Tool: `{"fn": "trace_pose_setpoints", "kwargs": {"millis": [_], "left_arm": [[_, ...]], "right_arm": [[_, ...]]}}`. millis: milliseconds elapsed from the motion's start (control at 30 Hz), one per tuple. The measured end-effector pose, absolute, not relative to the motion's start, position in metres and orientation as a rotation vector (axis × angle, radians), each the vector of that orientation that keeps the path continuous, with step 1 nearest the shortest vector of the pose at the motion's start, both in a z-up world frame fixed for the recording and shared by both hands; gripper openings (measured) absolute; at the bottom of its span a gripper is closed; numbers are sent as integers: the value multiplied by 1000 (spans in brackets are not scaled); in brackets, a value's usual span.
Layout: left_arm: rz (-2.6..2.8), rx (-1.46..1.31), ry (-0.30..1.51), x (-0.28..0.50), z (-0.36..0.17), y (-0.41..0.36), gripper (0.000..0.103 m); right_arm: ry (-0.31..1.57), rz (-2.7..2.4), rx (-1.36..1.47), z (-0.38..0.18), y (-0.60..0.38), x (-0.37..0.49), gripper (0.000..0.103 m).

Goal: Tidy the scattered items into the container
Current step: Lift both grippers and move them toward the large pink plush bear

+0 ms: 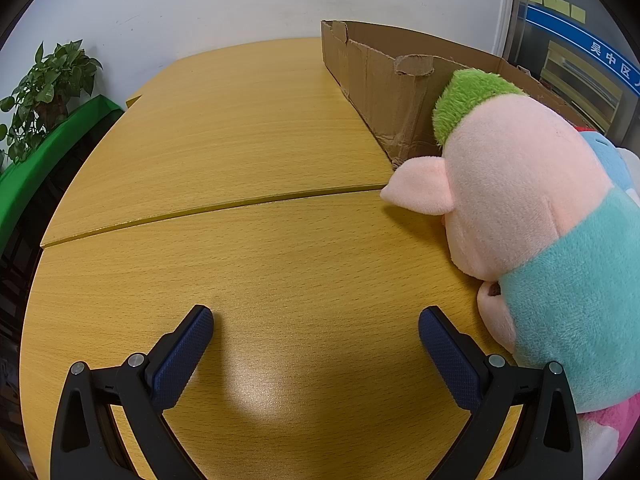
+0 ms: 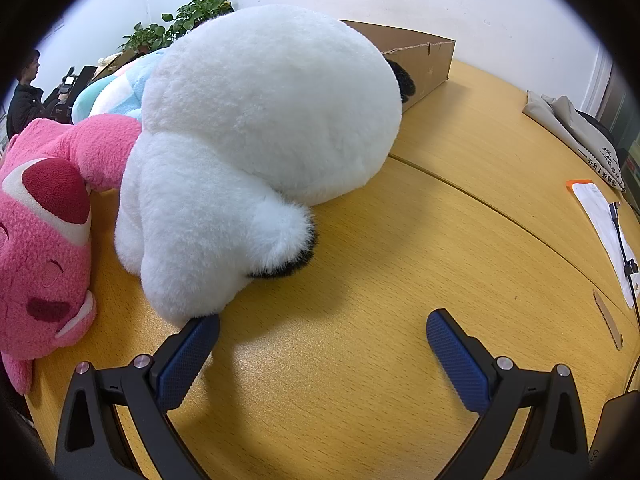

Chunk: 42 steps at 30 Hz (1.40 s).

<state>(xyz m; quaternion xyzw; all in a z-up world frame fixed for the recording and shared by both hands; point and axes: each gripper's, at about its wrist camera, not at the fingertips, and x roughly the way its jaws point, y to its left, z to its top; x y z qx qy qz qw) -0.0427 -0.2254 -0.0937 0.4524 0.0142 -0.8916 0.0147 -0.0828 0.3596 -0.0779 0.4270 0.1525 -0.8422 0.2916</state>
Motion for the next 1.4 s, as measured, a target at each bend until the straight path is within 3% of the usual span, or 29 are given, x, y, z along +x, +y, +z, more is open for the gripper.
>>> {"fn": "trace_pose_setpoints", "kwargs": {"millis": [967, 1167, 1400], "left_arm": [[-2660, 1366, 90, -24, -91, -224, 103], [-2676, 1144, 11, 48, -38, -191, 103], [-2821, 1063, 22, 116, 8, -120, 103]], "right_arm": [[351, -2344, 1188, -76, 349, -74, 103], [256, -2491, 1214, -70, 355, -46, 102], [124, -2630, 957, -17, 353, 32, 103]]}}
